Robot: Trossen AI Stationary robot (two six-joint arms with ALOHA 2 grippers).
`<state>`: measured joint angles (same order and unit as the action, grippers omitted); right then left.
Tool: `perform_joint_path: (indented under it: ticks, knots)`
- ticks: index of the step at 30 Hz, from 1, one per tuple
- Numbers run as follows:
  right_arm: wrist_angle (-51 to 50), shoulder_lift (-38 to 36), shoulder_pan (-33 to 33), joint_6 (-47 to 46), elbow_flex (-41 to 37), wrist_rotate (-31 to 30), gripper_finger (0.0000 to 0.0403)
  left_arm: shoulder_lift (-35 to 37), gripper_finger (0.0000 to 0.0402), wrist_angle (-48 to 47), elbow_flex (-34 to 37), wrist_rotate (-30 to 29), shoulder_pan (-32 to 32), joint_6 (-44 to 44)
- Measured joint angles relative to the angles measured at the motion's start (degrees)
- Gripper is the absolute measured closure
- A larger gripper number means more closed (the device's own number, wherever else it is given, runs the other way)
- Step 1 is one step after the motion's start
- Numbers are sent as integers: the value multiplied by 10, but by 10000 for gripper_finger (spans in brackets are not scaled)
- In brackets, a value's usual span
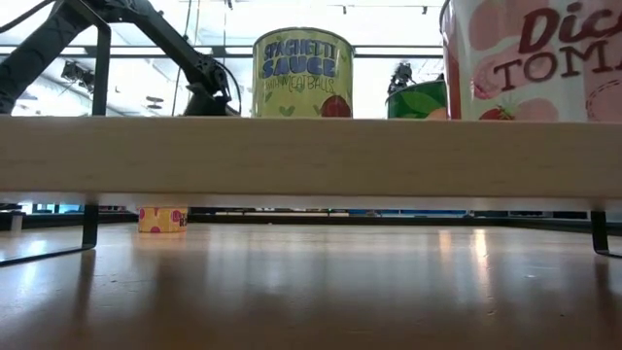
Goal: Pick and place cans onto a shelf
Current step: Put the canned mix fruits on the shelf
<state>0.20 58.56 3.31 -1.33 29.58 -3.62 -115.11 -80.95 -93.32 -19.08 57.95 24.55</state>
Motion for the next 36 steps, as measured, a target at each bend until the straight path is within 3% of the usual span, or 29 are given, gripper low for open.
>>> perform_joint_path:
  ticks: [5,8,16,21,25,36]
  knots:
    - [-4,-1,0,9,0,-2,53,54,397,-55,0,-27,-12,-2]
    - [-4,-1,3,16,0,-37,53,107,396,-64,0,-28,-45,-4]
    - [-30,-31,25,40,22,-132,53,214,397,4,0,-11,-227,42]
    - [-83,-76,33,45,57,-138,53,184,397,180,-1,76,-341,15]
    - [-121,-108,33,36,61,-140,53,138,397,281,0,134,-392,-47]
    - [-165,-113,33,4,61,-144,53,63,397,224,0,151,-473,-260]
